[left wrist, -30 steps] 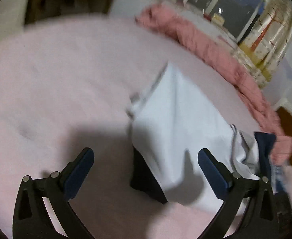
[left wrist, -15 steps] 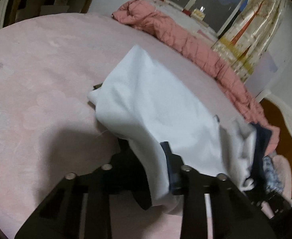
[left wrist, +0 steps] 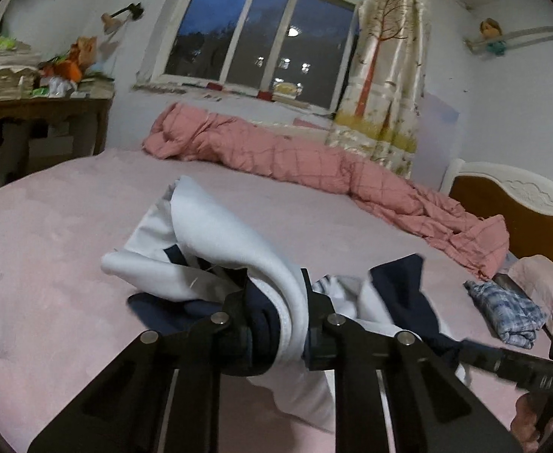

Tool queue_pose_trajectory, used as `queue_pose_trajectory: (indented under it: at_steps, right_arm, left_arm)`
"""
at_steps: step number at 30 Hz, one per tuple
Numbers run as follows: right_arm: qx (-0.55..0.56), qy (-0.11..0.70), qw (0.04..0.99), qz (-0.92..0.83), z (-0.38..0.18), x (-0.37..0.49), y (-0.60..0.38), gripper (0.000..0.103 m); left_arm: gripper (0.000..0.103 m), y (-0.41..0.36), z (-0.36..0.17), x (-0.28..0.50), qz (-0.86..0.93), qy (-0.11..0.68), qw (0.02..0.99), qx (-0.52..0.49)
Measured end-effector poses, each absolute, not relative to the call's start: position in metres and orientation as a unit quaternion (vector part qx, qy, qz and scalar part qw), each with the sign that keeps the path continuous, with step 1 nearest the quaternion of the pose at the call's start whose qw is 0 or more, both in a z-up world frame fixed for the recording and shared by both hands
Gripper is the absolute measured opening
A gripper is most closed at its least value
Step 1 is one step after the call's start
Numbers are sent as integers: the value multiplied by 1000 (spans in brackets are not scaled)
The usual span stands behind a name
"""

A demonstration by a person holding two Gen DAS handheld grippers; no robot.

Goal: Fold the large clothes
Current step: 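Grasp the white jacket body with the right tool while the left tool holds it up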

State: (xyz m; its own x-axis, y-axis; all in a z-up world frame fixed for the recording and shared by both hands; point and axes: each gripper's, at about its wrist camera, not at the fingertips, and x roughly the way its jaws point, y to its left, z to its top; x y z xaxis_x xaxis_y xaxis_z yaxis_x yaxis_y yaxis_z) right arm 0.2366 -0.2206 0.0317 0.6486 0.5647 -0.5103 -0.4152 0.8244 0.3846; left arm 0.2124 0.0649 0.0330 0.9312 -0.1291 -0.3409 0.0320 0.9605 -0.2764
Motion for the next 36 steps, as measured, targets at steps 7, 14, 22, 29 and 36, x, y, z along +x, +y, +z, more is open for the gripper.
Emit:
queue_pose_trajectory:
  at_steps: [7, 14, 22, 29, 36]
  right_arm:
    - [52, 314, 944, 87, 33, 257, -260, 54]
    - [169, 399, 878, 203, -10, 291, -265, 52]
    - [192, 411, 862, 224, -17, 296, -274, 51]
    - [314, 407, 837, 190, -22, 299, -318, 51]
    - [255, 287, 912, 147, 37, 270, -356, 51]
  left_arm:
    - [15, 23, 52, 215, -81, 167, 977, -101]
    - [14, -9, 58, 225, -118, 175, 969, -126]
    - [14, -73, 55, 223, -214, 178, 958, -73]
    - [14, -107, -2, 211, -309, 250, 918, 3]
    - [14, -112, -16, 221, -309, 307, 900, 0]
